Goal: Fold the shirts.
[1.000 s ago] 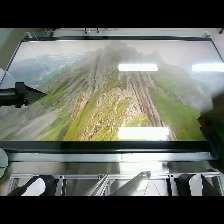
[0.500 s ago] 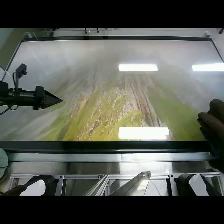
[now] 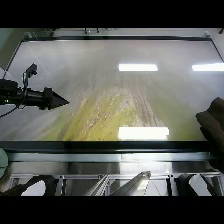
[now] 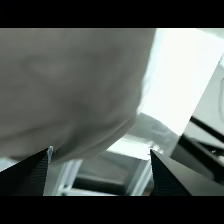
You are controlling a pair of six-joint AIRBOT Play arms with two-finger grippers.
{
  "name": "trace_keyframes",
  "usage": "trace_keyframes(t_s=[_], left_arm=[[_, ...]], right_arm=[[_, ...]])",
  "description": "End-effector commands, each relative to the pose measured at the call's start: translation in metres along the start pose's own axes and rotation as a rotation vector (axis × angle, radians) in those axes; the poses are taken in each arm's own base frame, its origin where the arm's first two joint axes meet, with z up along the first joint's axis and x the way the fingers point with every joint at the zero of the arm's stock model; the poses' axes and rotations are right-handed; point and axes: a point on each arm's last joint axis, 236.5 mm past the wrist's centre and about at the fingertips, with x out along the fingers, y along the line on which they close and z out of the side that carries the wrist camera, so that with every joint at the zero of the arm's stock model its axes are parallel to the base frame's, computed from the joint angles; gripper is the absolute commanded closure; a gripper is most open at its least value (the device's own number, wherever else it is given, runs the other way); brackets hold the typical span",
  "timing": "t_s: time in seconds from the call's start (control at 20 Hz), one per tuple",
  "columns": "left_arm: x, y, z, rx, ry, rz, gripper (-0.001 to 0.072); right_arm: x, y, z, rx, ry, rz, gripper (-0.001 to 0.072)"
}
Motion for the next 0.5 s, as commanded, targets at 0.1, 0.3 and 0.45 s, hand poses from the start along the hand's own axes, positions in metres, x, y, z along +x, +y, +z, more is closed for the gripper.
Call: trace_keyframes(t_s=[0.1,0.3,0.45], left_arm=[[0.0,0.001,0.003,0.0,-0.012,0.005,0.0684],[-0.002,0.009,0.022,-0.025,-0.087,0.042,0.0684],[-0.008,-0.008,0.054,0.011,-0.103,0.038,0.0685]], right_arm=[[-0.071,0.131,-0.027,-0.14,-0.053,0.645,0.0017],[-0.151,0.248,-0.034,-0.319,-0.159,1.091,0.0676],[-0.164,0.336,-0.075,-0.498,-0.126,1.165,0.069]])
